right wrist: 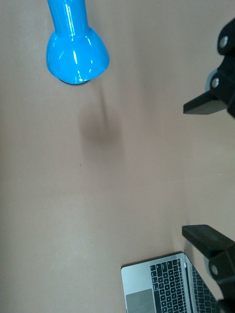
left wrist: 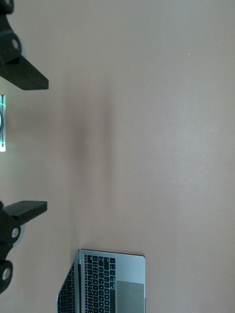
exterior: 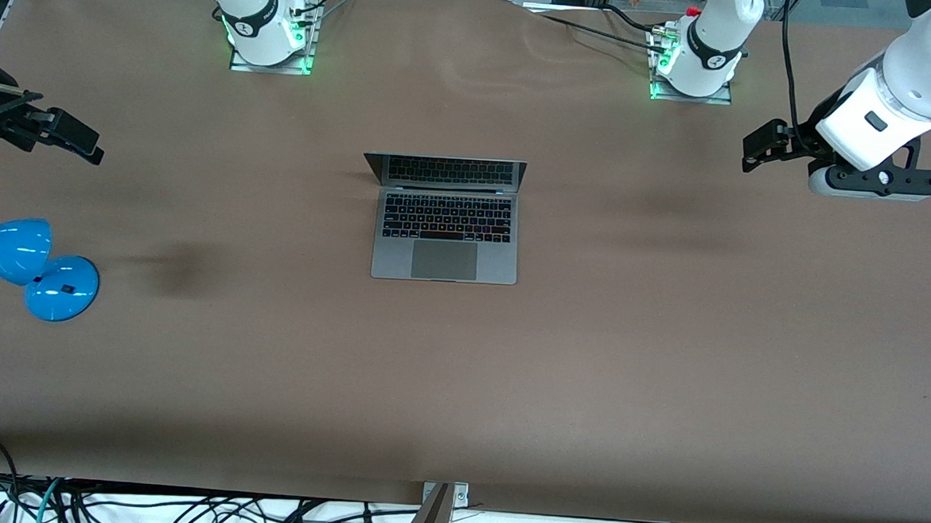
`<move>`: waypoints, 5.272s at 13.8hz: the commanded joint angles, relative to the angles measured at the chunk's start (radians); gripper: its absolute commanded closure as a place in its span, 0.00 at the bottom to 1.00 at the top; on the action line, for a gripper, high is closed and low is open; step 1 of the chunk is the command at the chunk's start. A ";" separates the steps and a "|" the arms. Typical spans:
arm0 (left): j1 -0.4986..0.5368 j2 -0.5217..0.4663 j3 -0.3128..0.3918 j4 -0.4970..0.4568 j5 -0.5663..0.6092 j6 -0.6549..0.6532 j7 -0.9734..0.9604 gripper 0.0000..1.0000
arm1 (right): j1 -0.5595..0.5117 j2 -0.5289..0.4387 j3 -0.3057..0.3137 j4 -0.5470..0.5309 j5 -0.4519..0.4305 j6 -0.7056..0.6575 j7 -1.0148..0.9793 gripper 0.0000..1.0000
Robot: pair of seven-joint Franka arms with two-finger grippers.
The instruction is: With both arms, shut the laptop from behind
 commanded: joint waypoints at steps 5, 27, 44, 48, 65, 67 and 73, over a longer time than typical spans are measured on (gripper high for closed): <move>0.006 -0.024 0.006 -0.023 -0.023 0.010 0.008 0.00 | -0.010 -0.015 0.009 -0.008 0.006 -0.004 -0.010 0.00; 0.006 0.035 0.006 -0.003 -0.043 0.034 0.020 0.00 | -0.010 -0.015 0.010 -0.008 0.006 -0.006 -0.013 0.00; -0.171 0.324 -0.270 0.161 -0.103 0.096 -0.573 0.00 | 0.027 -0.033 0.389 -0.228 0.127 -0.172 0.198 0.00; -0.220 0.387 -0.288 0.163 -0.218 0.096 -0.688 0.09 | 0.027 -0.038 0.559 -0.333 0.128 0.011 0.381 0.38; -0.282 0.464 -0.311 0.033 -0.227 0.158 -0.721 1.00 | 0.033 0.163 0.690 -0.400 0.114 0.281 0.484 1.00; -0.282 0.487 -0.314 0.030 -0.233 0.174 -0.721 1.00 | 0.033 0.181 0.688 -0.383 0.092 0.290 0.482 1.00; -0.282 0.544 -0.314 0.036 -0.223 0.264 -0.721 1.00 | 0.027 0.250 0.668 -0.311 0.016 0.300 0.478 1.00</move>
